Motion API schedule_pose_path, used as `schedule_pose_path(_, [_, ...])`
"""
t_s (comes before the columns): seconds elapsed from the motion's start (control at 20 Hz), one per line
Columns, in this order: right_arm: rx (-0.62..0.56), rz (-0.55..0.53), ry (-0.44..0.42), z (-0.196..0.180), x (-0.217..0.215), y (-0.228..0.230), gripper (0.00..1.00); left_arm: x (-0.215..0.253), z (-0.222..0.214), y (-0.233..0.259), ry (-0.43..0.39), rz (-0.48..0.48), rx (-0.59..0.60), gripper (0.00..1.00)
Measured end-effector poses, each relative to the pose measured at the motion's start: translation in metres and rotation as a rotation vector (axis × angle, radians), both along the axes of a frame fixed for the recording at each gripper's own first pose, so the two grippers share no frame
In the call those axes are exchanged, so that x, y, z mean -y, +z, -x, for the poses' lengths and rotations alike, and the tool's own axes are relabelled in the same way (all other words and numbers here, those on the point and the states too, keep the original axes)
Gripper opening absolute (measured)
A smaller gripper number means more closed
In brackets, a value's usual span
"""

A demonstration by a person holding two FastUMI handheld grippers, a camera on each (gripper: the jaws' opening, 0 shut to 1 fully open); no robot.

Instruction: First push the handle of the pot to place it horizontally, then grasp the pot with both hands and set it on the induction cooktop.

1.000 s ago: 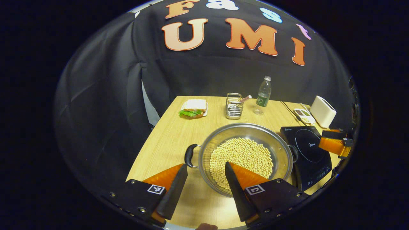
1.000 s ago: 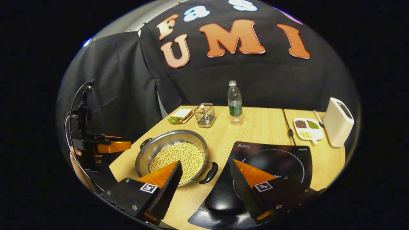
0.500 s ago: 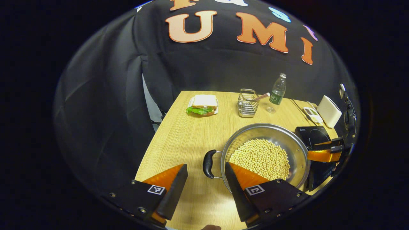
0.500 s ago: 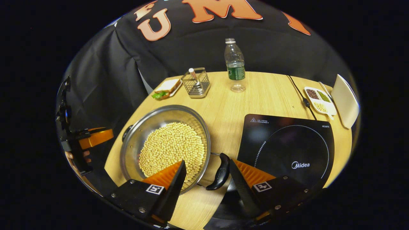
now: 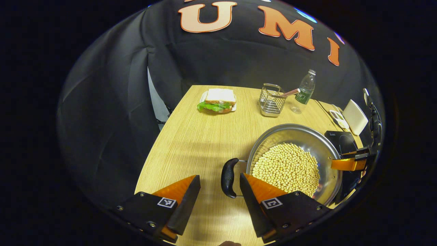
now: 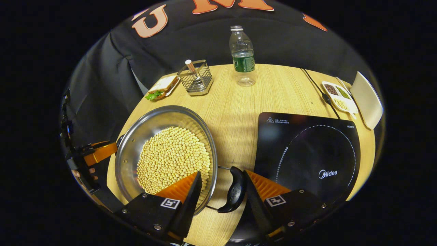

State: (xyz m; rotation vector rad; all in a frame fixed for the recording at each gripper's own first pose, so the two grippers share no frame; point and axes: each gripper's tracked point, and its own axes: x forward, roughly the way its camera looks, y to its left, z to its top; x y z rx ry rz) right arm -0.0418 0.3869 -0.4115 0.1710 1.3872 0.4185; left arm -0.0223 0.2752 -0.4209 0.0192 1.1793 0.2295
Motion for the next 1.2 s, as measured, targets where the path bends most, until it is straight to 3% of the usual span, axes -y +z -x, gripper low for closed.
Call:
schedule_pose_path(0.4, [-0.022, -0.003, 0.001, 0.002, -0.004, -0.008, 0.76, 0.02, -0.008, 0.015, -0.063, 0.067, 0.057, 0.75])
schedule_pose_path(0.8, [-0.044, -0.001, 0.033, 0.013, -0.007, -0.021, 0.76, 0.015, -0.001, -0.026, -0.021, 0.104, -0.025, 0.75])
schedule_pose_path(0.85, [-0.052, -0.003, 0.039, 0.015, -0.007, -0.023, 0.67, 0.015, -0.001, -0.03, -0.016, 0.104, -0.031, 0.75])
schedule_pose_path(0.9, [-0.056, -0.002, 0.041, 0.016, -0.007, -0.026, 0.73, 0.015, 0.001, -0.034, -0.009, 0.104, -0.037, 0.75])
schedule_pose_path(1.0, [-0.061, -0.003, 0.043, 0.019, -0.008, -0.03, 0.71, 0.013, -0.002, -0.04, 0.002, 0.096, -0.025, 0.75])
schedule_pose_path(1.05, [-0.063, -0.005, 0.046, 0.021, -0.008, -0.031, 0.65, 0.012, -0.002, -0.043, 0.005, 0.085, -0.022, 0.75])
schedule_pose_path(1.1, [-0.064, -0.007, 0.048, 0.023, -0.01, -0.032, 0.71, 0.011, 0.0, -0.042, 0.006, 0.075, -0.014, 0.75])
schedule_pose_path(1.2, [-0.066, -0.012, 0.034, 0.022, -0.01, -0.034, 0.71, 0.01, 0.0, -0.043, 0.014, 0.058, -0.003, 0.76])
